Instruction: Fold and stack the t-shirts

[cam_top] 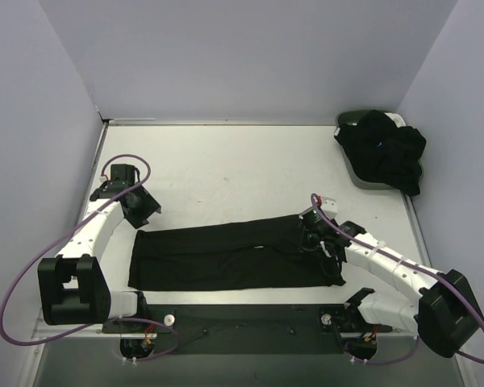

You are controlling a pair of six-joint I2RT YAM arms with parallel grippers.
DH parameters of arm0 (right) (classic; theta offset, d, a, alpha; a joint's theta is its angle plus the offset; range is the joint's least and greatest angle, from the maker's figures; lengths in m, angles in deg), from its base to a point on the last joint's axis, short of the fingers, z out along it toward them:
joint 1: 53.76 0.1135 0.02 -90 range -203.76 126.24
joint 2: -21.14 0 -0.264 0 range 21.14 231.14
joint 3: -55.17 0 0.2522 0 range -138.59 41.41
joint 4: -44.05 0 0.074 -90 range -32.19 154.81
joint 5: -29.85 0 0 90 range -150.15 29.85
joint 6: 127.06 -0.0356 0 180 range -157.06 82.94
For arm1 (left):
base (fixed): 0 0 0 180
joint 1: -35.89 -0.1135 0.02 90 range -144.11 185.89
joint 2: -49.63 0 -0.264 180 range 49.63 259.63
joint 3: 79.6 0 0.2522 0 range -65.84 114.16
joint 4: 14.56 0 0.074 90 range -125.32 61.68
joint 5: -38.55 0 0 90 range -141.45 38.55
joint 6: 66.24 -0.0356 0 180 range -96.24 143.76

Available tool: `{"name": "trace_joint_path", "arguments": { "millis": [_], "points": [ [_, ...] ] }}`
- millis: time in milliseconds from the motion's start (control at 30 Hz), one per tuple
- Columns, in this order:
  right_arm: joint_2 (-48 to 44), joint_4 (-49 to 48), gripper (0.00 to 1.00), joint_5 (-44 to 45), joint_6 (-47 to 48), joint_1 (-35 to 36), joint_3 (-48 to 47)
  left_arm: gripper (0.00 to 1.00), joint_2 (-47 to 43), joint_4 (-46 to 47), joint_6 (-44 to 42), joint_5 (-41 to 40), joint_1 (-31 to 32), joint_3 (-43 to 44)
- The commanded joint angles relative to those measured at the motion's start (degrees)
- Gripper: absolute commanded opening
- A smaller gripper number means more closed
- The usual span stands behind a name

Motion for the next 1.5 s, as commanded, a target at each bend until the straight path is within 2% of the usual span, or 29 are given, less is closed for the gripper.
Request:
{"name": "trace_joint_path", "arguments": {
  "millis": [0,167,367,433,467,533,567,633,700,767,867,1000,1033,1100,1133,1267,1467],
  "points": [
    [-3.85,5.15,0.0,4.32,-1.23,5.21,-1.57,0.59,-1.23,1.96,-0.53,-0.81,0.07,-0.41],
    [-8.69,10.34,0.0,7.66,-3.77,15.23,-3.68,0.59,-1.5,2.05,-0.36,-0.81,0.07,-0.76],
    [-9.06,16.05,0.01,8.28,-7.99,27.61,-4.12,0.59,-1.94,2.57,0.17,-0.28,-0.01,-1.47],
    [-8.09,17.99,0.23,8.63,-8.7,30.35,-4.29,0.59,-2.2,2.75,0.17,-0.28,0.07,-1.9],
    [-6.95,18.69,0.41,8.98,-9.48,32.37,-4.47,0.59,-2.46,2.84,0.26,-0.37,0.07,-1.99],
    [-6.33,20.54,0.49,11.61,-11.15,34.14,-5.0,0.59,-2.64,2.84,0.26,-0.37,0.07,-2.08],
    [-6.24,21.15,0.62,12.57,-11.6,34.84,-6.04,0.59,-2.73,2.84,0.26,-0.37,0.07,-2.17],
    [-6.5,21.95,0.65,14.95,-11.69,34.85,-7.36,0.58,-2.99,2.84,0.26,-0.37,0.07,-2.26],
    [-6.94,22.47,0.74,16.62,-11.34,34.85,-9.47,0.58,-3.17,2.66,0.17,-0.55,0.07,-2.26],
    [-6.59,23.26,0.77,19.95,-10.72,34.76,-10.88,0.58,-3.17,2.49,0.08,-0.63,0.08,-2.17],
    [-5.02,24.14,0.75,24.88,-9.49,32.57,-12.99,0.58,-2.91,2.49,-0.09,-0.81,0.07,-1.73],
    [-3.34,19.6,0.74,27.96,-5.55,24.67,-11.95,0.58,-2.2,1.79,-0.97,-0.99,0.07,0.02],
    [-2.99,17.92,0.74,27.53,-4.32,20.04,-11.51,0.58,-2.03,1.0,-1.67,-1.07,0.07,0.64],
    [-1.76,12.67,0.74,24.38,-0.36,15.27,-11.15,0.58,-1.59,0.29,-2.64,-1.08,0.07,1.78],
    [-1.15,10.8,0.74,22.45,0.87,10.29,-11.41,0.58,-1.59,-0.32,-3.68,-0.81,0.07,3.0],
    [5.42,3.25,0.74,16.74,6.4,2.97,-14.57,0.58,-0.71,-2.52,-6.68,0.42,2.36,6.0],
    [16.68,-1.07,0.74,10.75,7.21,-0.22,-21.6,0.58,0.17,-4.89,-8.09,0.16,6.65,6.8]
  ]
}}
